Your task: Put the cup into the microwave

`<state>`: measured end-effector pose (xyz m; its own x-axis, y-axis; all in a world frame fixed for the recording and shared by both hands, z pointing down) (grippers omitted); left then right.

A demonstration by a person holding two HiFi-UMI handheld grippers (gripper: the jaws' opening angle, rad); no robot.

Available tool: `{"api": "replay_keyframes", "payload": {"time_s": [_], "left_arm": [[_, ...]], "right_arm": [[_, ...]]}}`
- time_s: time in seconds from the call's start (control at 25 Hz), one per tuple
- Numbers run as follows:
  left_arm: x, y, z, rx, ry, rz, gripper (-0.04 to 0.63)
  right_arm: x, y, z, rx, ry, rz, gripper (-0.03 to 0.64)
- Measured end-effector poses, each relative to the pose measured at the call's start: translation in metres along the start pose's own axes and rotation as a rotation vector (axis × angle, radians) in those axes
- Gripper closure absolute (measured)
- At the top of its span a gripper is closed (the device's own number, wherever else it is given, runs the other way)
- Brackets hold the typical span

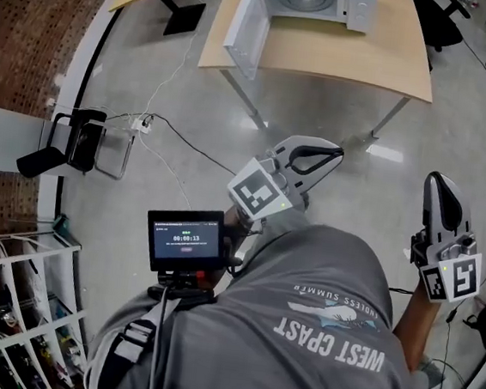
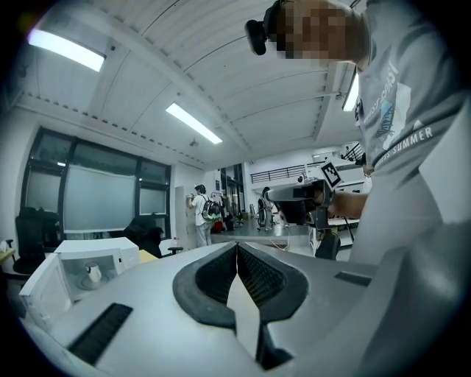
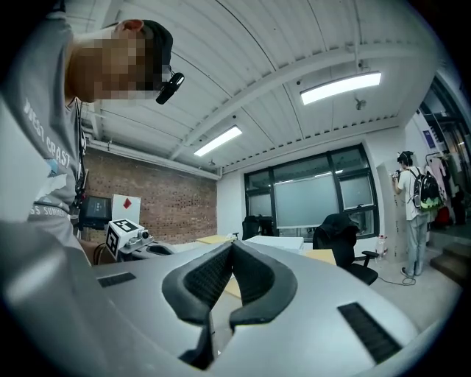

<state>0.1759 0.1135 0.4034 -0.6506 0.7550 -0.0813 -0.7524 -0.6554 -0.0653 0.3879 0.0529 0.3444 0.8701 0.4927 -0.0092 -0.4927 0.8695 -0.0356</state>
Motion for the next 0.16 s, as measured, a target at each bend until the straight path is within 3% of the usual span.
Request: {"api": "replay_keyframes", "payload": {"time_s": [0.16], "left_arm": [[0.016,-0.056,-0.001,-0.015,0.011,0.007,0.574]], "right_arm": [[0.051,0.024,0.015,-0.028,0.025,0.006,0.598]]}}
Point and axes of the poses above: the fingertips, and each gripper's own axes: x backward along the fingers, y to its left, z out of its underside, the point moved 5 cm from there along x, backward along the fingers
